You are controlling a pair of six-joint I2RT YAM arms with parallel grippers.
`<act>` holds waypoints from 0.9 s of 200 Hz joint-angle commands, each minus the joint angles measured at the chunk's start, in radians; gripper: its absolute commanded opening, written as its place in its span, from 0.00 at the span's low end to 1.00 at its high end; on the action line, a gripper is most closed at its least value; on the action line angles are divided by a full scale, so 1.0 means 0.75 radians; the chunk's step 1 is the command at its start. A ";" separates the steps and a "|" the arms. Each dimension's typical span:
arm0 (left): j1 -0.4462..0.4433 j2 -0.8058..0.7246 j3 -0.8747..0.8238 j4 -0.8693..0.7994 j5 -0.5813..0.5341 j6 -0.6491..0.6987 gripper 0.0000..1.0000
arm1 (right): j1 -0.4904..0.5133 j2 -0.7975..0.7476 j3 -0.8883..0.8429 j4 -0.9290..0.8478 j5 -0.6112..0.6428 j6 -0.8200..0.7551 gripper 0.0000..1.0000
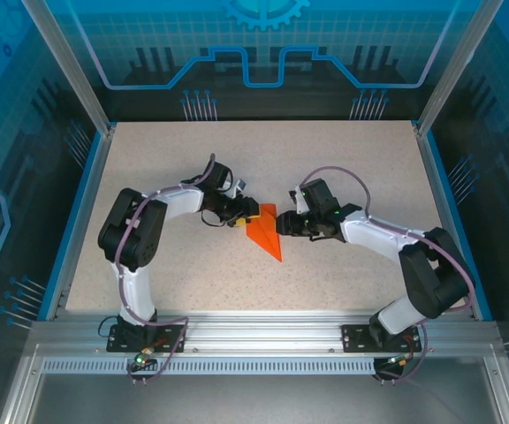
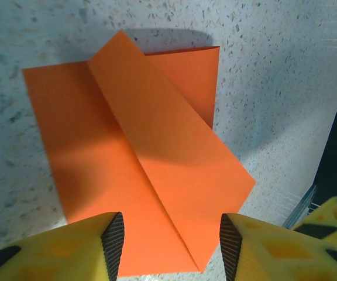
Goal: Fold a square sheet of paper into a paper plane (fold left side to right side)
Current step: Turn over the paper at the center of the table.
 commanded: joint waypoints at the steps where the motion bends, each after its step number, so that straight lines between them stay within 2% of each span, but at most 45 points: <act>1: -0.016 0.044 0.060 0.003 0.020 -0.019 0.49 | -0.008 -0.071 -0.047 -0.026 0.029 -0.026 0.42; 19: -0.019 0.071 0.086 -0.014 0.011 -0.016 0.48 | -0.007 -0.109 -0.055 -0.044 0.038 -0.027 0.42; 44: -0.025 0.105 0.113 -0.027 0.003 -0.018 0.39 | -0.008 -0.150 -0.060 -0.064 0.049 -0.024 0.42; 62: -0.032 0.129 0.137 -0.056 -0.006 -0.009 0.36 | -0.008 -0.174 -0.057 -0.078 0.058 -0.026 0.43; 114: -0.039 0.175 0.176 -0.089 -0.017 -0.003 0.39 | -0.011 -0.217 -0.063 -0.103 0.077 -0.024 0.44; 180: -0.068 0.174 0.220 -0.058 0.026 -0.001 0.43 | -0.022 -0.211 -0.090 -0.048 0.022 0.005 0.45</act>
